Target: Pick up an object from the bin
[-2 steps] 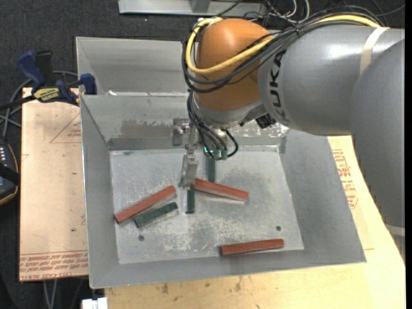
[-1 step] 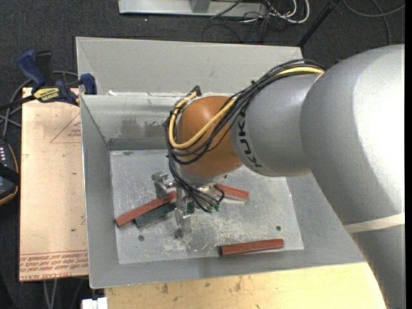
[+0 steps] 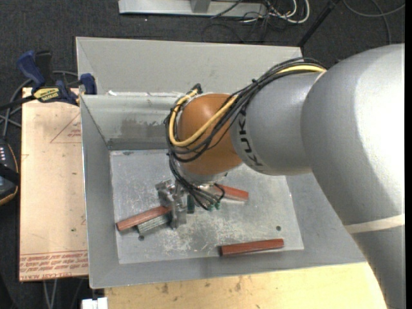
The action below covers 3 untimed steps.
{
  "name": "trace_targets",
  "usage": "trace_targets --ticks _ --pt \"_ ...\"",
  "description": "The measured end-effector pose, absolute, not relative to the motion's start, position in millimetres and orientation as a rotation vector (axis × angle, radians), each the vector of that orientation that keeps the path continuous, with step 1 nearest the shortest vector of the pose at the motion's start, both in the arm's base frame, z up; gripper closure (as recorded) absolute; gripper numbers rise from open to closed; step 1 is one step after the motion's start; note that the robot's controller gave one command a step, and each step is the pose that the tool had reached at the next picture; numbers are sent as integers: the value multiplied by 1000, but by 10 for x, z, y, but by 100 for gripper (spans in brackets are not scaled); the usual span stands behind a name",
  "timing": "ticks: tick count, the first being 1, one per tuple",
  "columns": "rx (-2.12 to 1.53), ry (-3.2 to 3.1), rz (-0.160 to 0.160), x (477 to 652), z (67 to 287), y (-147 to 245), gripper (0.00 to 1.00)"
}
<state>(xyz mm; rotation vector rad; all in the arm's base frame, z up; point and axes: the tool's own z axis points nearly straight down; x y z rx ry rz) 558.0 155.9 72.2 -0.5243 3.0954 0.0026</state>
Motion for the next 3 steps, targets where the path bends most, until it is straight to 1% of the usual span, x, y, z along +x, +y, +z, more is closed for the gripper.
trace_targets --ticks 1,2,3 --pt "-783 3031 3 5569 2023 1787 100" --pt "-325 3129 2 5151 1515 1895 100" --pt "-321 3125 2 5165 1528 1887 0"
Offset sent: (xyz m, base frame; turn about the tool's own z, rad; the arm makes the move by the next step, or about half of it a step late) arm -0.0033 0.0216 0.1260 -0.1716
